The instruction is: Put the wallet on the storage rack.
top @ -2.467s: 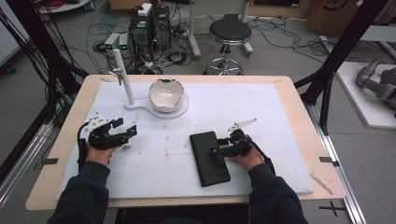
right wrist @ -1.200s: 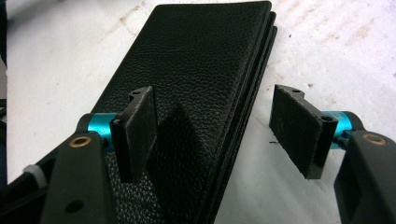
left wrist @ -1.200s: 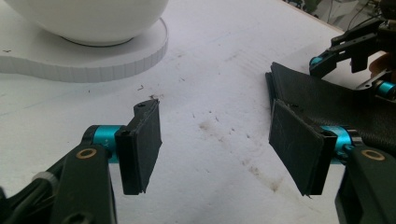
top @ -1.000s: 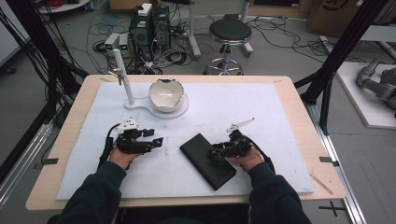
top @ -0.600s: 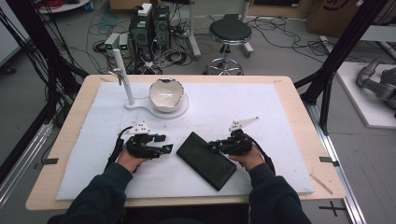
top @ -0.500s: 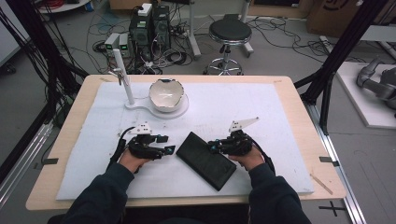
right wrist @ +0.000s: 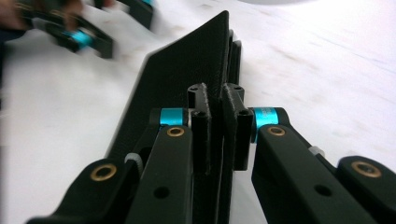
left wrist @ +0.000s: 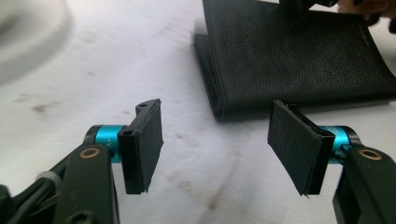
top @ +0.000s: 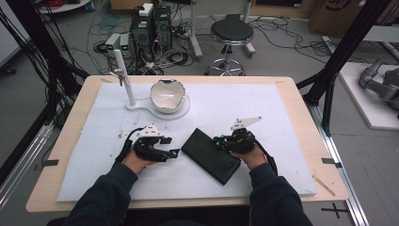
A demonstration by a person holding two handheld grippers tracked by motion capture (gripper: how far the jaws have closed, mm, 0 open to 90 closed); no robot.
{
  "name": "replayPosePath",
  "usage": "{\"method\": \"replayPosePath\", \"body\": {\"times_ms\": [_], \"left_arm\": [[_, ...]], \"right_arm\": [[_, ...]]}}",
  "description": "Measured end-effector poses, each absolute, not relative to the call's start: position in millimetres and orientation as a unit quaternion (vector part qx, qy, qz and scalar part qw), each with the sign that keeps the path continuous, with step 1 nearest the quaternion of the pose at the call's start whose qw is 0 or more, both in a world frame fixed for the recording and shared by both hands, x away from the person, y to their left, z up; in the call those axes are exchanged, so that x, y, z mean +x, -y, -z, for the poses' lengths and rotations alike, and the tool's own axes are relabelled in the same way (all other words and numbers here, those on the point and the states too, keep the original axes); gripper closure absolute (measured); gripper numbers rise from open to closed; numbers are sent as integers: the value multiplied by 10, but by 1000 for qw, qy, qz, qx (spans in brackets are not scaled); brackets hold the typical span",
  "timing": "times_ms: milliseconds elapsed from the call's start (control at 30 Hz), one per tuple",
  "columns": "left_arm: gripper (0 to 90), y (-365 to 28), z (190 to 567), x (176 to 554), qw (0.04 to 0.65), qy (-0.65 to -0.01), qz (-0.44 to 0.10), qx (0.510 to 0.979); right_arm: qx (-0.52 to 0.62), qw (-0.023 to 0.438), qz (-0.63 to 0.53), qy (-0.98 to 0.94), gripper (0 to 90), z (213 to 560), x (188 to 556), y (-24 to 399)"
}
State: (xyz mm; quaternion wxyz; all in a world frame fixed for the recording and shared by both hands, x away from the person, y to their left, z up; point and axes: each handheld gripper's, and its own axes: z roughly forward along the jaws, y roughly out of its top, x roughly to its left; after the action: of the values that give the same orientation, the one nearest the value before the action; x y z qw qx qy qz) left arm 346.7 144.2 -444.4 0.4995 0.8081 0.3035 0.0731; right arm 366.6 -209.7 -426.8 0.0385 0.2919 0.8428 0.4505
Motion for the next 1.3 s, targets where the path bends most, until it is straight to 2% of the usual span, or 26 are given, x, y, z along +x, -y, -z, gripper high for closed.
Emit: {"method": "replayPosePath", "body": {"times_ms": [100,167,200,267,367,467,567,700,800,867,900,967,1067,1167,1300], "left_arm": [[355,-1551,4382,3483,515,-317,-94,791],[355,-1600,4360,3492,520,-323,-103,784],[355,-1618,4355,3494,520,-324,-107,783],[355,-1652,4344,3492,516,-323,-115,785],[355,-1725,4322,3500,519,-329,-122,779],[356,-1824,4295,3515,523,-339,-129,771],[357,-1935,4266,3528,531,-349,-139,760],[357,-2076,4232,3544,538,-364,-151,746],[358,-2167,4225,3550,539,-377,-159,736],[358,-2206,4225,3551,540,-380,-160,734],[358,-2222,4224,3549,540,-382,-161,732],[358,-2240,4229,3548,542,-386,-162,729],[358,-2257,4237,3546,542,-388,-161,728],[358,-2254,4241,3544,541,-387,-160,729],[359,-2257,4246,3551,542,-388,-160,728]], "right_arm": [[327,50,-443,-834,830,4295,3732,2179],[342,76,-423,-835,807,4316,3751,2193],[347,97,-406,-840,827,4321,3745,2187],[358,124,-394,-838,556,4320,3724,2179],[346,141,-403,-836,369,4265,3600,2113],[305,154,-404,-849,267,4303,3438,1964],[253,164,-376,-876,242,4384,3333,1797],[266,172,-366,-875,199,4431,3278,1689],[234,213,-326,-891,164,4473,3223,1597],[219,221,-316,-896,196,4469,3222,1576],[211,224,-314,-898,273,4458,3219,1576],[188,248,-310,-899,482,4440,3163,1553],[189,259,-309,-895,691,4397,3146,1553],[196,253,-313,-894,775,4368,3146,1568],[213,243,-344,-882,814,4286,3191,1645]]}}
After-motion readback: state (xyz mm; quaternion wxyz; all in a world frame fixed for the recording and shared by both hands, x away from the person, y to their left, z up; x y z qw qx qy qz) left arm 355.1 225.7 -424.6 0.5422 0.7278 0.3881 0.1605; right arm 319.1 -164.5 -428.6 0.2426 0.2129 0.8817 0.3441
